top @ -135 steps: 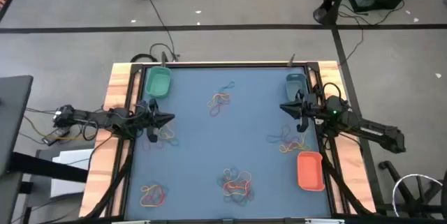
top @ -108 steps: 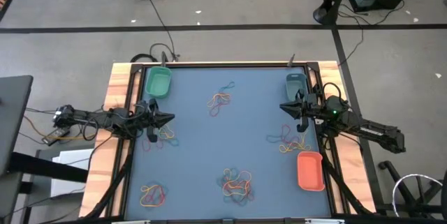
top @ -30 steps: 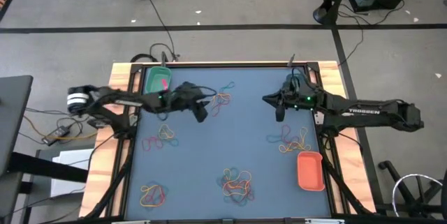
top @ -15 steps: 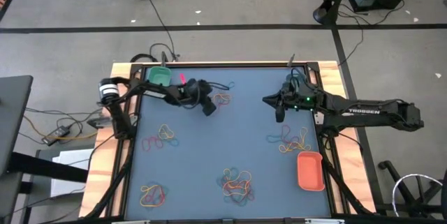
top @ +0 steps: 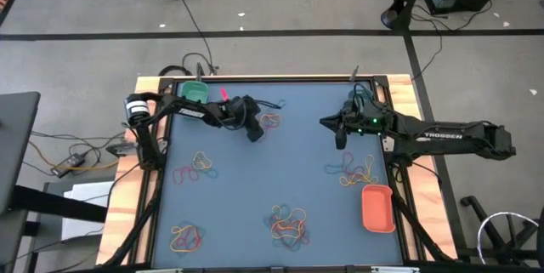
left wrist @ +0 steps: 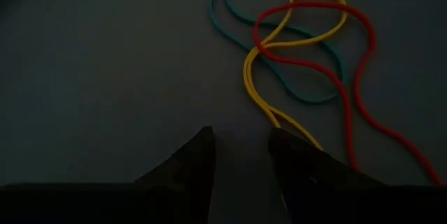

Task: Sort rubber bands into baskets
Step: Put the yellow rubber band into the green bin

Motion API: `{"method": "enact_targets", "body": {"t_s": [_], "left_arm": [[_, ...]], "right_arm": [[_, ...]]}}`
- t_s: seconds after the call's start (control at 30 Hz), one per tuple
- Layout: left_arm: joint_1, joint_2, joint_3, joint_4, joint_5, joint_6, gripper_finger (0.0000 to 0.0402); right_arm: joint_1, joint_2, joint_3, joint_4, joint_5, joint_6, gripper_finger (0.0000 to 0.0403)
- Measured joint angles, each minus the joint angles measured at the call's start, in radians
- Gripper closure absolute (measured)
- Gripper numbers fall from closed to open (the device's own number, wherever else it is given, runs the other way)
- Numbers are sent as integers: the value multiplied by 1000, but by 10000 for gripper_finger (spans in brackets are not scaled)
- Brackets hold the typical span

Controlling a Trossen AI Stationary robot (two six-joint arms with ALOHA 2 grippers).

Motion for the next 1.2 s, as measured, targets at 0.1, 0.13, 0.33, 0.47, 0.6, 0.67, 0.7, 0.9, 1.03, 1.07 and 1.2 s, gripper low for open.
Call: {"method": "enact_targets", "body": {"t_s": [0.1,0.13,0.33,0.47,0.6,0.67,0.7,0.9,1.03,1.07,1.2], "left_arm": [[-1,-26,-2,-17,47,-17,254],[-3,-39,-2,-16,58,-17,254],[-3,-72,-1,-9,65,-15,254],[-3,-38,-1,-5,63,-14,254],[-4,5,0,4,59,-18,254],[-4,21,3,13,58,-20,254],[-4,28,3,18,58,-20,254],[-7,38,6,-10,13,-14,317],[-5,33,5,-22,12,-17,390],[-5,28,4,-23,12,-17,392],[-5,-8,1,-35,9,-17,398]], "right_arm": [[0,0,0,0,0,1,362],[0,0,0,0,0,1,362],[0,0,0,-1,0,1,362],[0,2,0,-1,1,1,362],[0,2,0,-1,8,2,362],[0,2,0,-1,8,2,362],[0,2,0,-1,8,2,362],[0,2,0,-6,8,2,362],[0,2,0,-19,8,2,362],[0,2,0,-23,8,2,362],[0,2,0,-38,8,2,362]]}}
